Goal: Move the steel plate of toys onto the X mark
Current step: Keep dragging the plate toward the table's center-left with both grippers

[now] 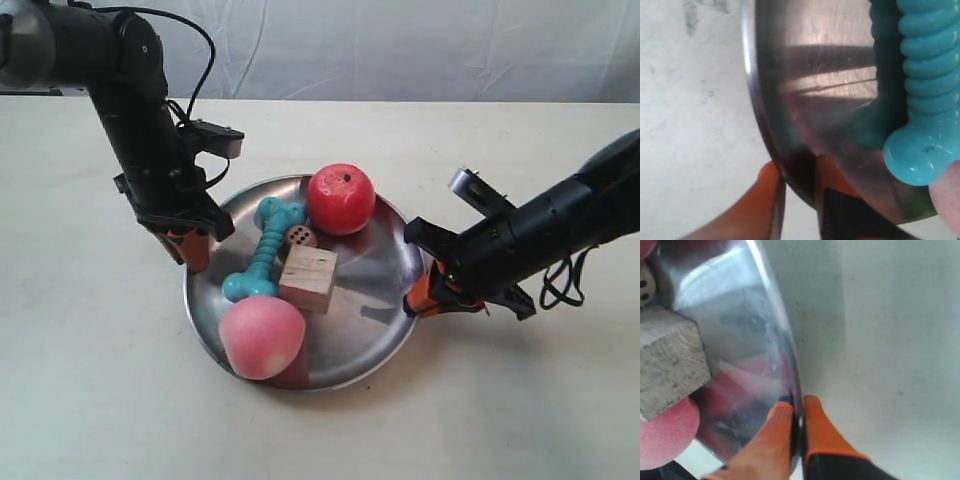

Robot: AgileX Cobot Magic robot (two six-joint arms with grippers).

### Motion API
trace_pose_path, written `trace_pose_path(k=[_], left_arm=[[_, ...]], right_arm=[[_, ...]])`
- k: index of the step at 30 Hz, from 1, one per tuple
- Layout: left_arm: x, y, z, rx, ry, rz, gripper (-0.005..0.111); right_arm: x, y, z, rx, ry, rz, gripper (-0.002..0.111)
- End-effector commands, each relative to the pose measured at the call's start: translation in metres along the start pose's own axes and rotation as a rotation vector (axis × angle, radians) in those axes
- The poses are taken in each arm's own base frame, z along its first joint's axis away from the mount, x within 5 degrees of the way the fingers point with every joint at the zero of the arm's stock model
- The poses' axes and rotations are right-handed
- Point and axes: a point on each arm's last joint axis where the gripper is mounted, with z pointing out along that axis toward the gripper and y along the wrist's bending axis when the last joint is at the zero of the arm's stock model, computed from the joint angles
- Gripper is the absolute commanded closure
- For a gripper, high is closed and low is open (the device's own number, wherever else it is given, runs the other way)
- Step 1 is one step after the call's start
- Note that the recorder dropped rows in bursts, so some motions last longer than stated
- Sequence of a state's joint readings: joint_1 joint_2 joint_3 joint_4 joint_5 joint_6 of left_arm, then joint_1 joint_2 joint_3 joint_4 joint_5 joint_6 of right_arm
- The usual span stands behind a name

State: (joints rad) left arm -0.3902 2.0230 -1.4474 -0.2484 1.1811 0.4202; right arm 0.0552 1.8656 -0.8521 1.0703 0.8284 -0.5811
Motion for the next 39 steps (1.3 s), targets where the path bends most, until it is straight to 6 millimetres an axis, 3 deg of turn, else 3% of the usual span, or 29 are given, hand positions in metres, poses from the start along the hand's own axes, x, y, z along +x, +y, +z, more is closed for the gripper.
trace_pose_path(k=[1,9,16,28,33,39], left_arm=[[-0.001,-0.010,-0.008,-0.002,0.015,0.064,0.107],[0.008,0.018,-0.014,-0.030,0.011,-0.004,0.107],[0.015,0.047,-0.013,0.014,-0.007,-0.088,0.107],[-0.023,0.085,-0.002,-0.021,-0.055,-0.088,0.107],[-0.032,0.099,0.011,-0.024,-0.048,-0.096,0.107],[-0.029,0.106,0.015,-0.074,-0.012,-0.133,0.107]], right_arm=[[-0.018,0.028,0.010,-0.052,0.015,-0.037,0.109],[-0.040,0.039,0.001,0.058,0.017,-0.109,0.109],[-0.067,0.041,0.014,0.056,0.045,-0.096,0.109],[-0.118,0.036,0.047,0.051,0.070,-0.052,0.109],[-0.127,0.032,0.057,0.050,0.082,-0.046,0.109],[-0.129,0.029,0.059,0.076,0.100,-0.084,0.109]])
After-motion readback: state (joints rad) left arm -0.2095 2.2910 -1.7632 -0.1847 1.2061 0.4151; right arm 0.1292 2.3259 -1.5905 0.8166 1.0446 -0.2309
